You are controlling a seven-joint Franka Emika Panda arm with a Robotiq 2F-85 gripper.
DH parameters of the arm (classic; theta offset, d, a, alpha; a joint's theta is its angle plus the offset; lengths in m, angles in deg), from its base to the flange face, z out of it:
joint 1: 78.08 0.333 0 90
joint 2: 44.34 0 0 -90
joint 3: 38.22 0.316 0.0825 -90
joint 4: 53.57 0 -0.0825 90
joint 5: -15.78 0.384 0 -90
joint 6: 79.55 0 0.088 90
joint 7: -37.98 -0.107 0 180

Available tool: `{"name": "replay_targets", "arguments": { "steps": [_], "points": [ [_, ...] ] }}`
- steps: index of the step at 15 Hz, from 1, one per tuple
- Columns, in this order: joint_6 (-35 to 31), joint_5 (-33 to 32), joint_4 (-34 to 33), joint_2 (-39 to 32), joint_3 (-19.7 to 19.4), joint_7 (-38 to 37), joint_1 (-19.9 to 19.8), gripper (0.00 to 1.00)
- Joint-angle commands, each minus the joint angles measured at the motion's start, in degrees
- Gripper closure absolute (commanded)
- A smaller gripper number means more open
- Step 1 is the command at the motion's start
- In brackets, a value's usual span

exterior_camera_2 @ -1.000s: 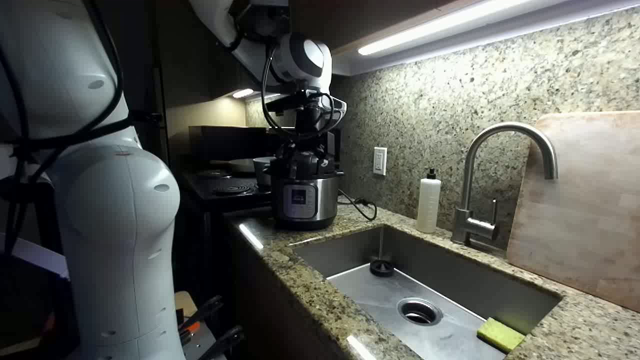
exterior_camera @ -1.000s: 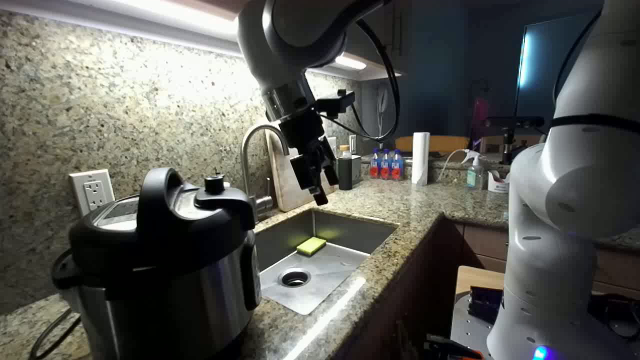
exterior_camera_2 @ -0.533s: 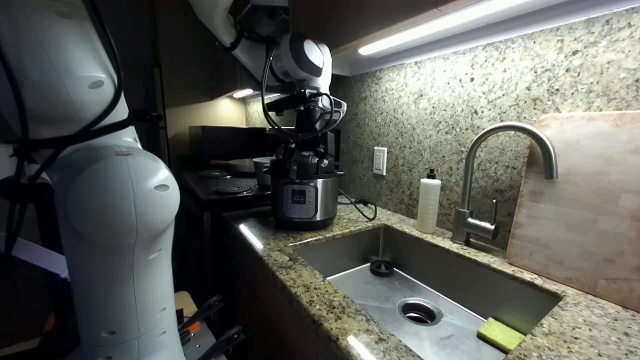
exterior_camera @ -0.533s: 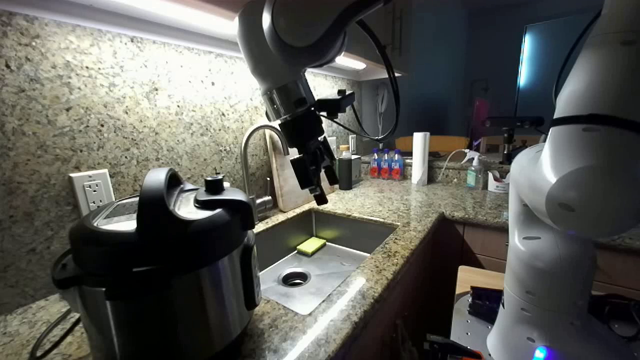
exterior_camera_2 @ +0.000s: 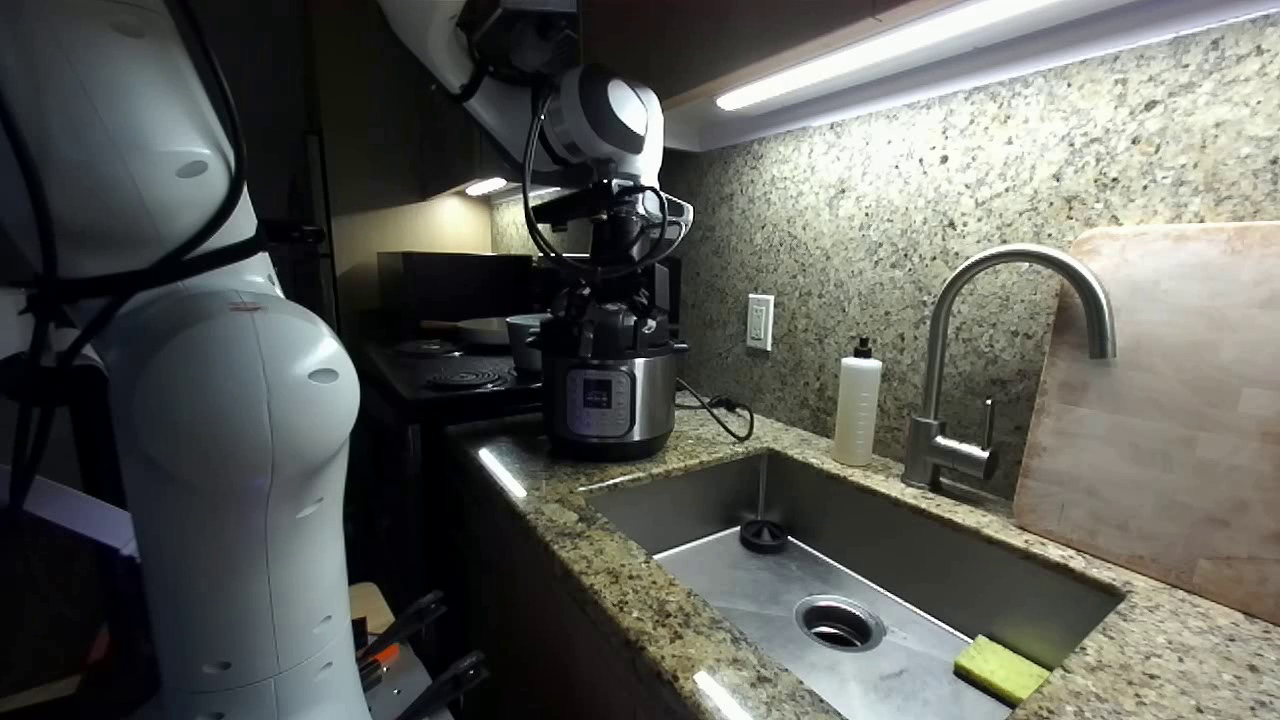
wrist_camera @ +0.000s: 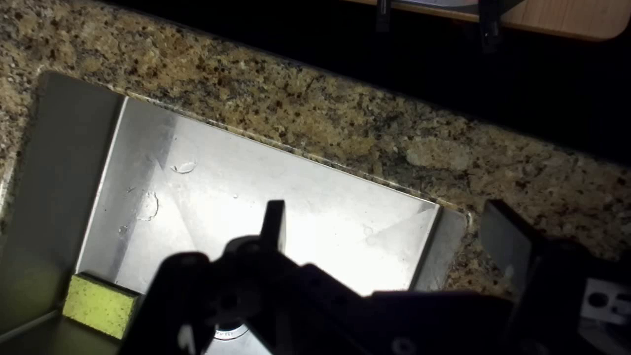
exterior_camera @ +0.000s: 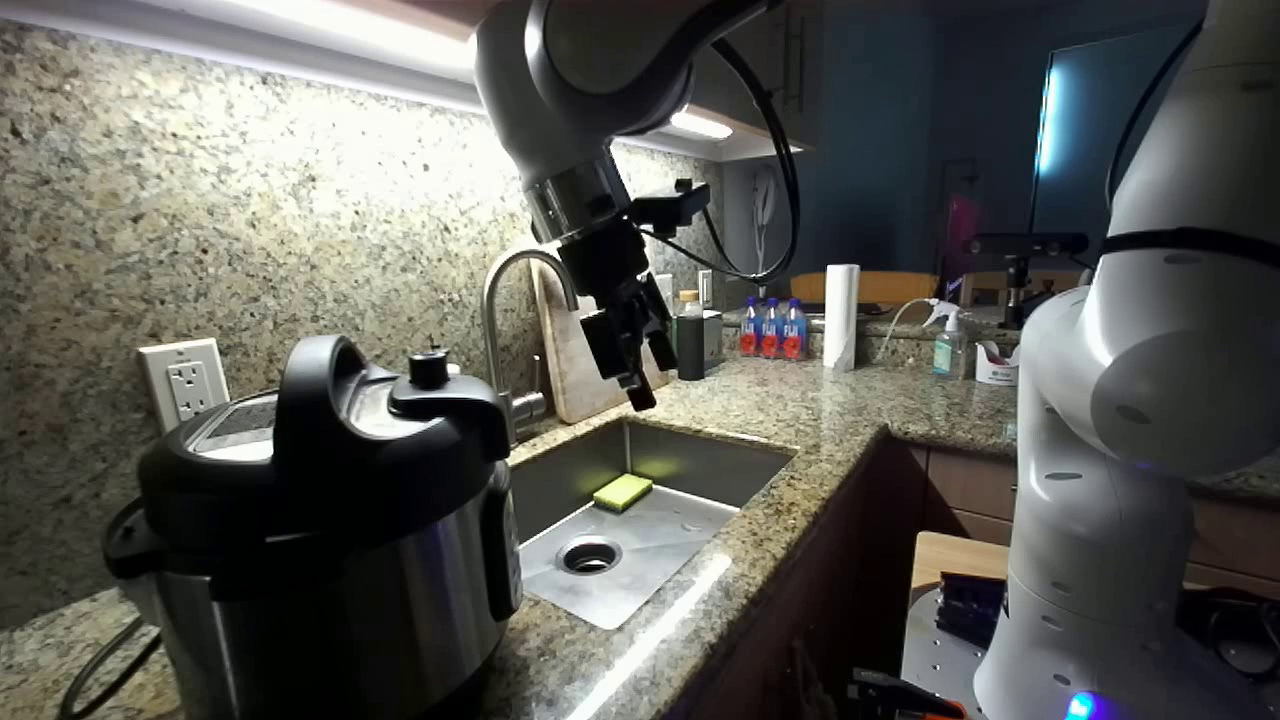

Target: Remove the black lid from the rice cooker and put it inside the sink

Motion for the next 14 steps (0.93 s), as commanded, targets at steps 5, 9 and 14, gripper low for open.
{"name": "replay_targets", "arguments": {
  "steps": [5,9,14],
  "points": [
    [1.11,0.36,-0.64,0.64,0.17,-1.9,2.73,0.0],
    [2.6,2.9,-3.42,1.49,2.28,-7.47,5.48,0.0],
    [4.07,4.42,-8.0,2.47,4.57,-13.29,7.56,0.0]
  ]
}}
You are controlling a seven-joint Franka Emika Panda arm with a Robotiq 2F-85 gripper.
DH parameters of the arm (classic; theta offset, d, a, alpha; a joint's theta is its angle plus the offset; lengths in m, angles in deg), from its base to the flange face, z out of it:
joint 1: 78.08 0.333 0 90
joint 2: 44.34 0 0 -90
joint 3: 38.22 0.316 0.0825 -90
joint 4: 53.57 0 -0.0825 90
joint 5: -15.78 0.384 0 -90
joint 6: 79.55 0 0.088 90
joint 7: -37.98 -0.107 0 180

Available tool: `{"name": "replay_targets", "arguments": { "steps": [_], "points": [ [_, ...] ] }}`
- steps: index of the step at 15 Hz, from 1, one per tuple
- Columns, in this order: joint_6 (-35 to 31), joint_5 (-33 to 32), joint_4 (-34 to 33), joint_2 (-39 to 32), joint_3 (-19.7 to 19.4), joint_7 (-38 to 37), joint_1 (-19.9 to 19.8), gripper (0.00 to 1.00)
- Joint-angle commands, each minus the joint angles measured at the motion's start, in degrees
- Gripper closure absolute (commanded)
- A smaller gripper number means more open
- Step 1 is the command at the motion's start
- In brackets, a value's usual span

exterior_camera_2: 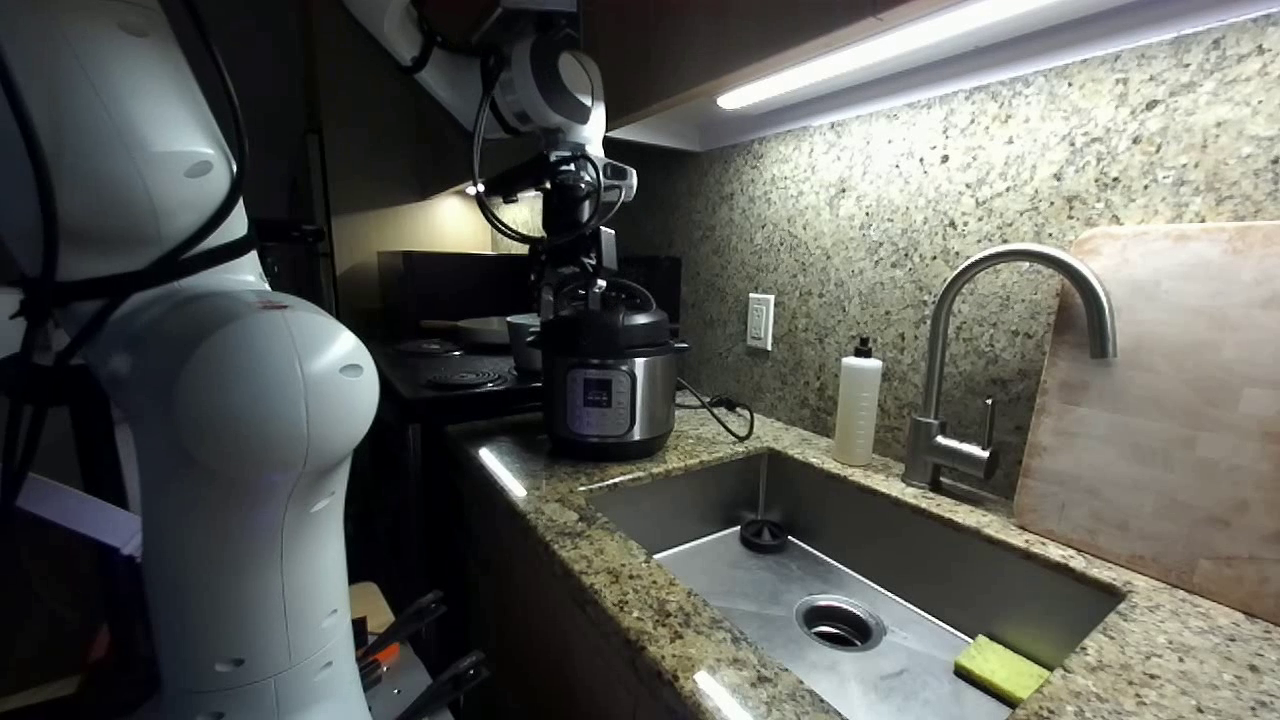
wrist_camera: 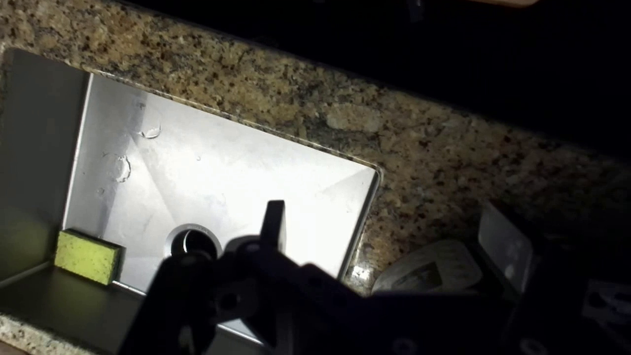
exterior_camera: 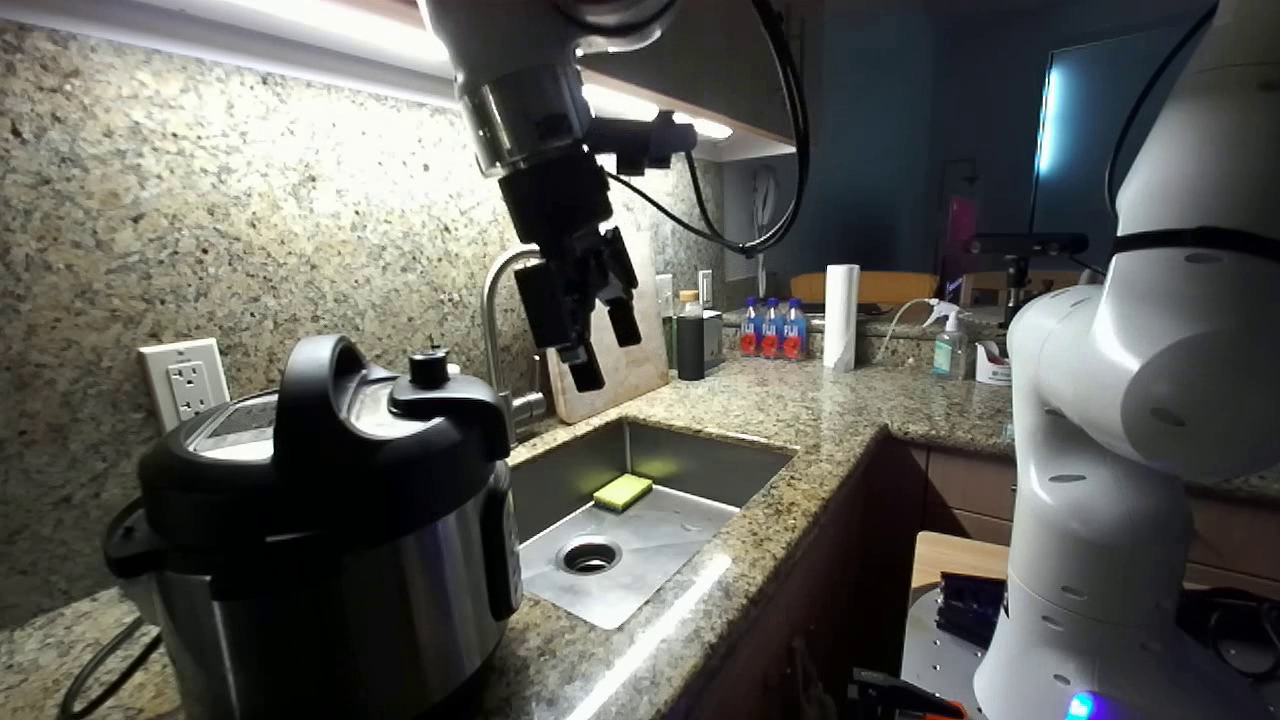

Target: Remove the black lid from the rice cooker and put it inside the sink

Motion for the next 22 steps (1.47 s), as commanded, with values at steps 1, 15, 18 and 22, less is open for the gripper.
{"name": "replay_targets", "arguments": {
  "steps": [1,15,18,22],
  "points": [
    [2.65,1.62,-3.98,0.74,1.44,-3.97,0.72,0.0],
    [-9.24,3.48,-14.47,-9.52,11.78,-49.58,3.93,0.0],
    [-13.77,3.25,-15.04,-10.97,11.56,-58.83,5.24,0.0],
    [-19.61,1.62,-16.25,-12.57,11.46,-70.93,6.29,0.0]
  ]
}}
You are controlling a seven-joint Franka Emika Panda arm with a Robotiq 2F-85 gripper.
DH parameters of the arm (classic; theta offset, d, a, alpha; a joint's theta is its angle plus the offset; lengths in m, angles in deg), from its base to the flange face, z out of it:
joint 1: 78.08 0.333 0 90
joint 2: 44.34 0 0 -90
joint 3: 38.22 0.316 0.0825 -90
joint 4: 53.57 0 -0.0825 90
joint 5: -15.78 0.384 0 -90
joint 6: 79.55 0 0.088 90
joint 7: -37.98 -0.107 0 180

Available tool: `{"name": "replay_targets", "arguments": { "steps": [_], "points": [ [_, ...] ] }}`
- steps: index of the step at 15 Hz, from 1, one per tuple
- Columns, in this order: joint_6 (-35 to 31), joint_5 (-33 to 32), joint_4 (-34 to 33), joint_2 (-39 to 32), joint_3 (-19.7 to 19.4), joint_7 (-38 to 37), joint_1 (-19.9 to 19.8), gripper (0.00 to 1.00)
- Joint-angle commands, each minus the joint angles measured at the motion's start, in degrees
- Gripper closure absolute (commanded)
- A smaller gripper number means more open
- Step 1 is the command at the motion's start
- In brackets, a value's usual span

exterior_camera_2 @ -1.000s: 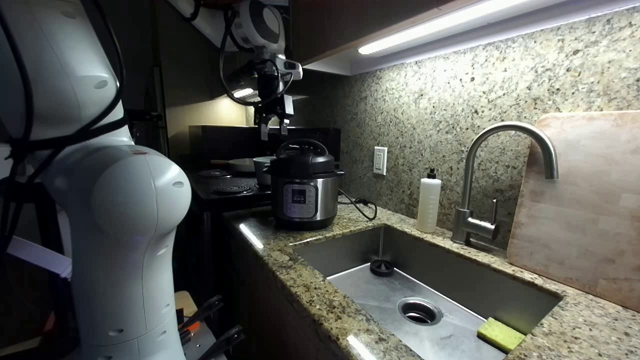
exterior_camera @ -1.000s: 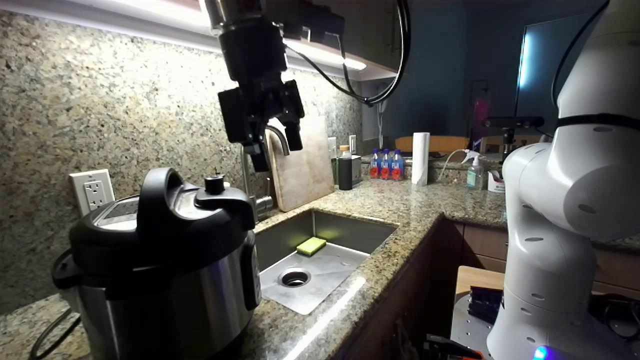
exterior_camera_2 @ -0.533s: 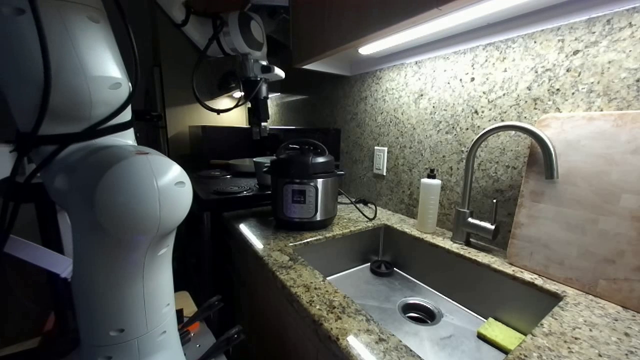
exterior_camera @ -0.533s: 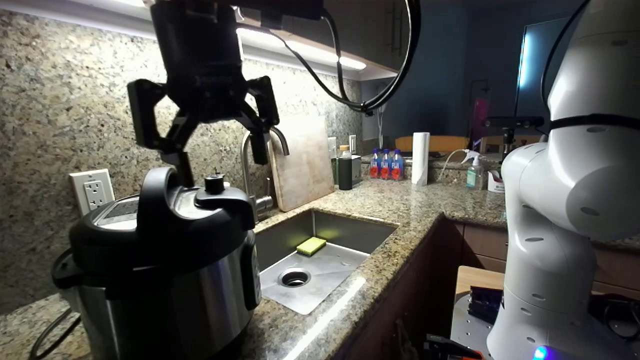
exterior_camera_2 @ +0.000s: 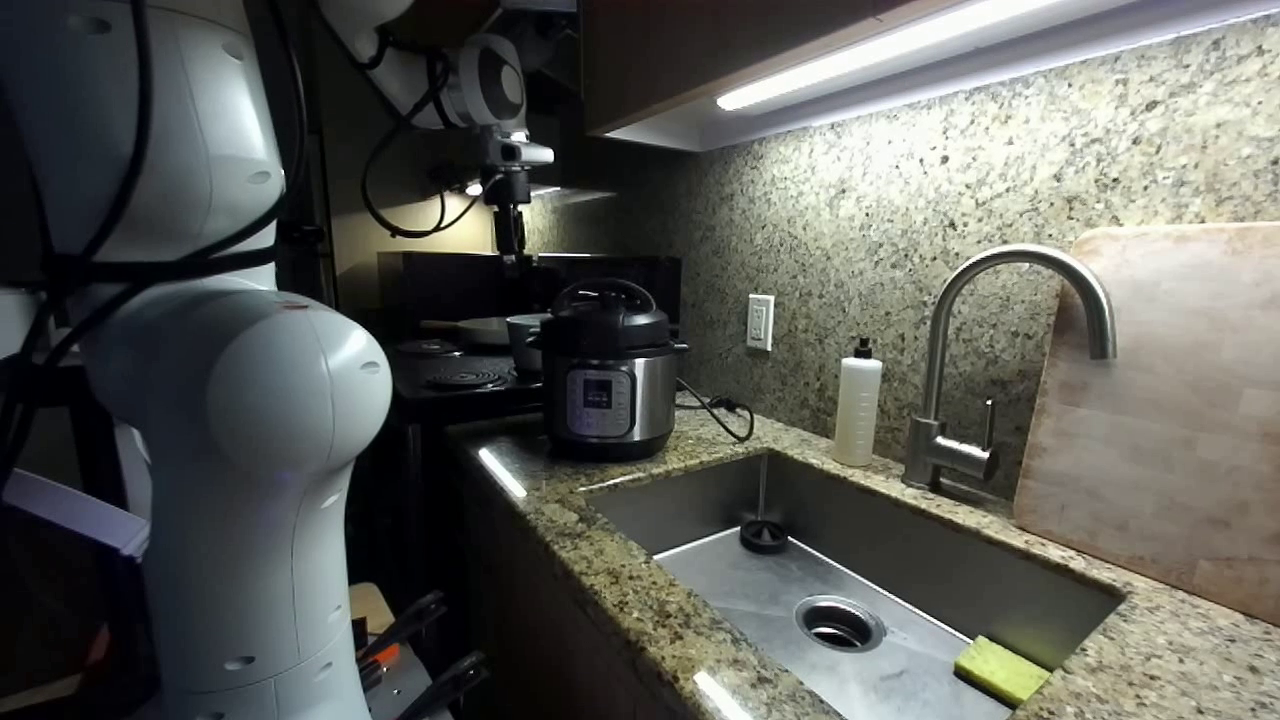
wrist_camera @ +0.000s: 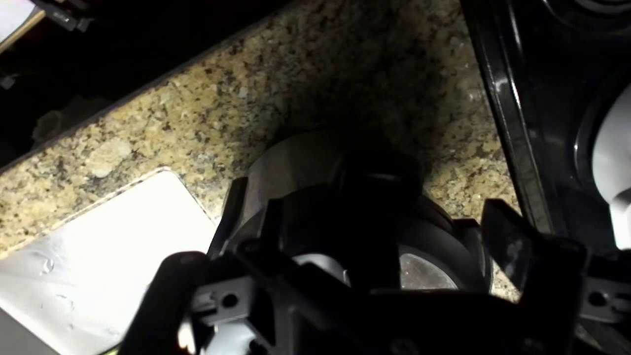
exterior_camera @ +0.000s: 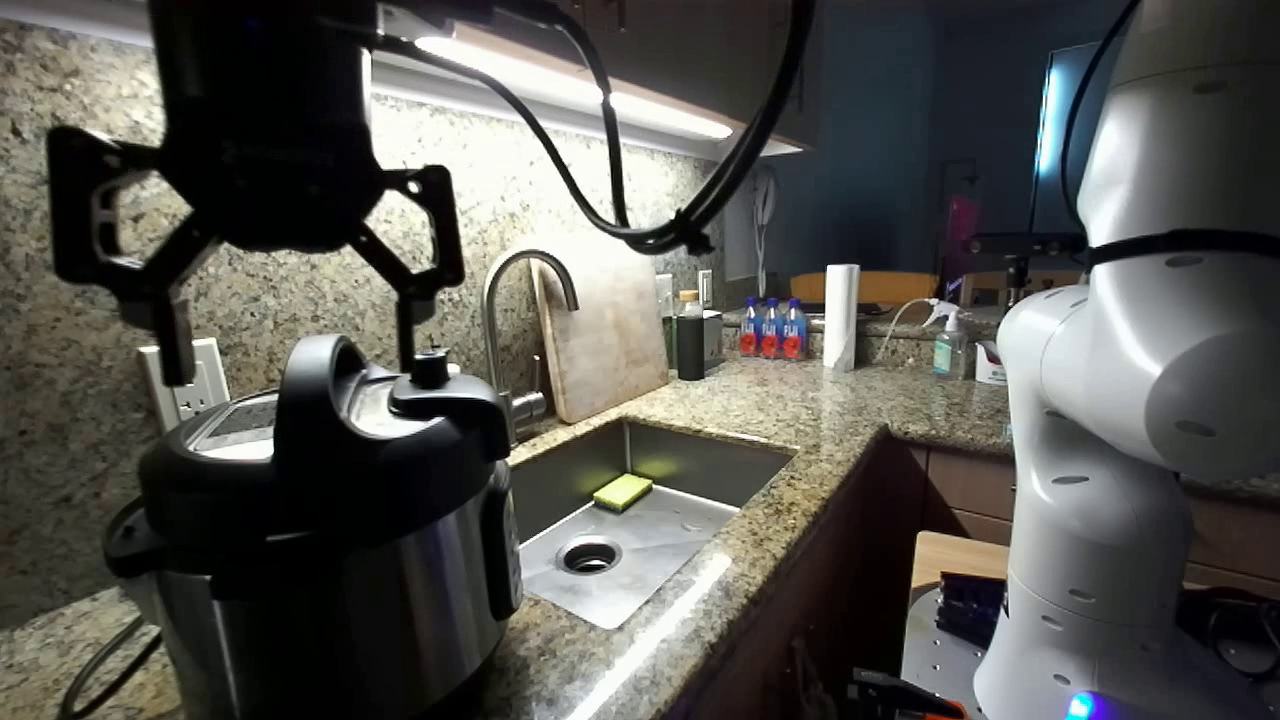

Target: Remove the black lid from the rice cooker and put it inside the sink

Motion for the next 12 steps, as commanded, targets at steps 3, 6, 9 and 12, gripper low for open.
{"name": "replay_targets", "arguments": {
  "steps": [3,6,9,12],
  "points": [
    [-5.28,-3.12,-2.59,-2.93,-0.37,-13.57,1.5,0.0],
    [-3.89,-4.98,-4.18,-4.47,-0.97,-16.15,1.85,0.0],
    [-0.65,-5.66,-6.25,-6.4,-2.23,-15.34,2.11,0.0],
    [2.86,-4.96,-8.36,-7.78,-3.69,-14.26,2.34,0.0]
  ]
}}
